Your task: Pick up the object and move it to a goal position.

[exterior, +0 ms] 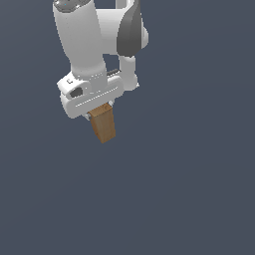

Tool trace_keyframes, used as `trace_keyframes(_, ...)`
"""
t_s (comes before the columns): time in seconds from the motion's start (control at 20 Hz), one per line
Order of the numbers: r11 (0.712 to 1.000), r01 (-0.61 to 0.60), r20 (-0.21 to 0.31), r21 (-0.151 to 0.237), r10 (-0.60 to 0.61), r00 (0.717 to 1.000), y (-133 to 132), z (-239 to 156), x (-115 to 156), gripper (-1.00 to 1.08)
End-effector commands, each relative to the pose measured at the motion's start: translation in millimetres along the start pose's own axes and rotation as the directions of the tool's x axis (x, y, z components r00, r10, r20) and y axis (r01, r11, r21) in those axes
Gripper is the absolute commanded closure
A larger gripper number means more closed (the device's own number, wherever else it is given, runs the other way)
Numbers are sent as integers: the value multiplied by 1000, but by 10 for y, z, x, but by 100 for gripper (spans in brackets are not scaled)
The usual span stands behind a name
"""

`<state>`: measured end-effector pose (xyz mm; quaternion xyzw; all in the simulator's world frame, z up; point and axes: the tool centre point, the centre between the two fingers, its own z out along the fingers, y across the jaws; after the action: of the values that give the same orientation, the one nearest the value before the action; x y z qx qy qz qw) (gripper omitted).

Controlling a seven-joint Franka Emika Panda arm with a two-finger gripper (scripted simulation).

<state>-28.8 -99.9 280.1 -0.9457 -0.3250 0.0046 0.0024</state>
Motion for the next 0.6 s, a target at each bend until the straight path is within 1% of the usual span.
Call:
trace_keyframes(0.0,1000,0,-7,-8,0,1000,-80,-332,-80,108)
trace_keyframes(0.55,1000,0,-7,-8,0,1000,-459,-1555,-456,108)
